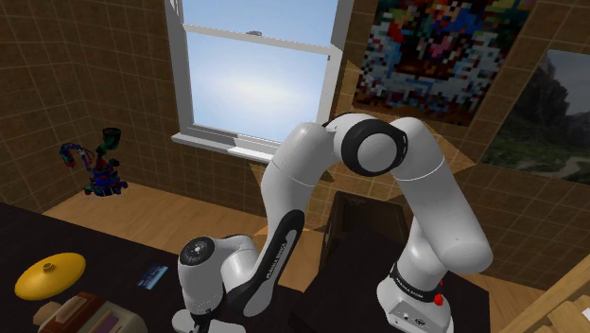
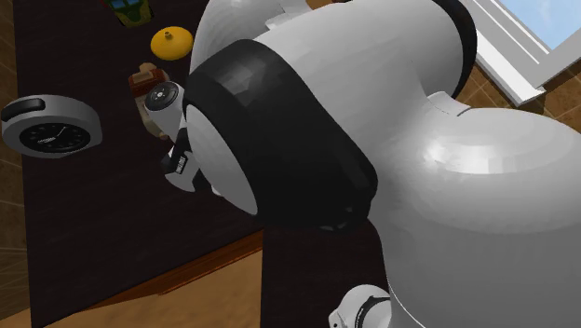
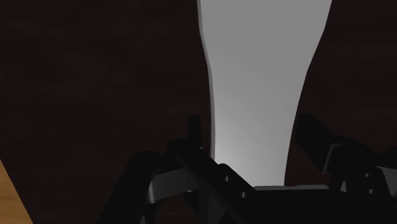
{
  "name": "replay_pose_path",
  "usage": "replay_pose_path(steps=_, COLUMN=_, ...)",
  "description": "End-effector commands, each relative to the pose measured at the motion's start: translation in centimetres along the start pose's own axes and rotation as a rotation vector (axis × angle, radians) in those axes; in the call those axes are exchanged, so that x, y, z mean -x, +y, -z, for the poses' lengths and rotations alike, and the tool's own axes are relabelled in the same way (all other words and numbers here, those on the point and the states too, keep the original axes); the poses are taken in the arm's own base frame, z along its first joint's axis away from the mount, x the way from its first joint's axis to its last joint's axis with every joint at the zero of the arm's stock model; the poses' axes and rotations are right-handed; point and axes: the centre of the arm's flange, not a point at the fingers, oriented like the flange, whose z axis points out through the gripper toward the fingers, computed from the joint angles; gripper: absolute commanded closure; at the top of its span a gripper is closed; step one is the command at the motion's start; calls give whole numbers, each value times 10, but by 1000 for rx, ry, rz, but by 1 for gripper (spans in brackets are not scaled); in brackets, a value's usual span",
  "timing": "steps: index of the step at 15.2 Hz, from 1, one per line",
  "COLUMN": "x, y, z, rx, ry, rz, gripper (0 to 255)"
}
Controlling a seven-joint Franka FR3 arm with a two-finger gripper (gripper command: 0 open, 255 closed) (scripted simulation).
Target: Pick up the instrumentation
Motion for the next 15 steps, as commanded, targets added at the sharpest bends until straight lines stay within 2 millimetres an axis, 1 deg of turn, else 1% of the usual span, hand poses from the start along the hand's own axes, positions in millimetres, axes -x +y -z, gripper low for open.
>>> replay_pose_path(steps=1, x=0, y=0, z=-1, rx=0, ry=-1, rz=0, gripper=255)
replay_pose_path(steps=4, x=0, y=0, z=-1, rx=0, ry=-1, rz=0, gripper=255)
replay_pose_path(steps=15, x=0, y=1, z=57, rx=0, ry=-1, rz=0, gripper=255)
